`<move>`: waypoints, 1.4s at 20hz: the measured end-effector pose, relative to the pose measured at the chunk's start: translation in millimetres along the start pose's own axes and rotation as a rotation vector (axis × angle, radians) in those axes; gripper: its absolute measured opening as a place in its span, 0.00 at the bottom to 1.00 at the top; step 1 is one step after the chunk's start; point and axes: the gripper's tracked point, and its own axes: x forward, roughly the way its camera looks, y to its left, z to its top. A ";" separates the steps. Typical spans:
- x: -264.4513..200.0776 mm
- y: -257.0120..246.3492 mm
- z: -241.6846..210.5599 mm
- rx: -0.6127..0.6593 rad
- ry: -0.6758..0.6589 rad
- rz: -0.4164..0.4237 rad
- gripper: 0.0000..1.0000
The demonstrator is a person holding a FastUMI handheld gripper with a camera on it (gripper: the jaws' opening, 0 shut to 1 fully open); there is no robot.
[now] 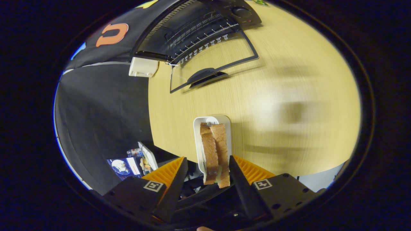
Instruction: Open the toaster oven, put the food inside, and close the toaster oven door.
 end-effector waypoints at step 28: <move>-2.5 146.7 48.1 0.390 -0.549 0.464 0.35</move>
